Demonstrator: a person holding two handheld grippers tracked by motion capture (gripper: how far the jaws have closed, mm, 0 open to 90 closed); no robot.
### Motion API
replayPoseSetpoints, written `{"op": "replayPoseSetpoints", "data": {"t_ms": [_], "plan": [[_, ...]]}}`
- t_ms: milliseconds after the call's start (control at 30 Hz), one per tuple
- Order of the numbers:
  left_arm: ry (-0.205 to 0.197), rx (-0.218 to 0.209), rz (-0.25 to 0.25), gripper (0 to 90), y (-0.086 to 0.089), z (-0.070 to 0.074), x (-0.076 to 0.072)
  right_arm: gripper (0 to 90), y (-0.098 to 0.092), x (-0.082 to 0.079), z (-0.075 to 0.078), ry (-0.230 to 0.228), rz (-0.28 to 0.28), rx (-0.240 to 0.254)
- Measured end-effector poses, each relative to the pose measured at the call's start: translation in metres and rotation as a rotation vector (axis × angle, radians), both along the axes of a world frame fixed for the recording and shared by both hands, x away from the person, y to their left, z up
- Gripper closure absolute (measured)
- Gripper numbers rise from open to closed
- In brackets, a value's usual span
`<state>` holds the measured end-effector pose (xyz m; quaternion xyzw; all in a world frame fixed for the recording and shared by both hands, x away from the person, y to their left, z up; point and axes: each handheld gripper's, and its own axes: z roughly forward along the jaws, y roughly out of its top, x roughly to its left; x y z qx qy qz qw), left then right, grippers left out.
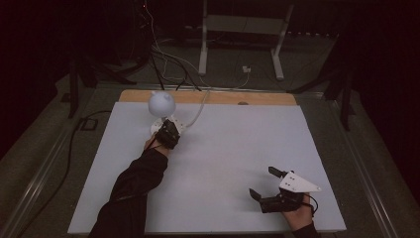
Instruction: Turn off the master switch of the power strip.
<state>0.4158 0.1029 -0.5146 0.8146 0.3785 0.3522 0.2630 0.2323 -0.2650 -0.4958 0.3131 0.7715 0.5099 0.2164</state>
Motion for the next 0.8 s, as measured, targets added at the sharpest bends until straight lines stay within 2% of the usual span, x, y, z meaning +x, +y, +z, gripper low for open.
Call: {"op": "replayPoseSetpoints", "data": {"t_ms": [133, 200, 333, 400, 433, 533, 667, 800], "plan": [[0.019, 0.002, -0.009, 90.0, 0.0007, 0.0020, 0.0019, 0.0, -0.0003, 0.0002, -0.0001, -0.001, -0.001, 0.000], [0.016, 0.029, -0.014, 90.0, -0.0016, 0.0021, 0.0018, 0.0, -0.0003, 0.0002, -0.0002, 0.000, 0.000, 0.000], [0.037, 0.047, -0.015, 90.0, -0.0030, 0.0040, 0.0037, 0.0, -0.0001, 0.0004, -0.0005, 0.002, 0.001, 0.000], [0.039, 0.073, -0.024, 90.0, -0.0043, 0.0040, 0.0040, 0.0, -0.0001, 0.0003, -0.0003, -0.001, 0.001, 0.000], [0.048, 0.052, -0.015, 90.0, -0.0034, 0.0047, 0.0051, 0.0, -0.0002, 0.0003, -0.0002, 0.000, 0.002, 0.001], [0.047, 0.085, -0.028, 90.0, -0.0055, 0.0054, 0.0053, 0.0, -0.0001, 0.0003, -0.0003, 0.001, 0.002, 0.002], [0.033, 0.077, -0.019, 90.0, -0.0046, 0.0042, 0.0046, 0.0, -0.0002, 0.0004, -0.0002, 0.001, -0.001, 0.002], [0.013, 0.020, -0.010, 90.0, -0.0003, 0.0049, 0.0051, 0.0, -0.0010, 0.0006, 0.0001, 0.000, -0.004, 0.006]]}}
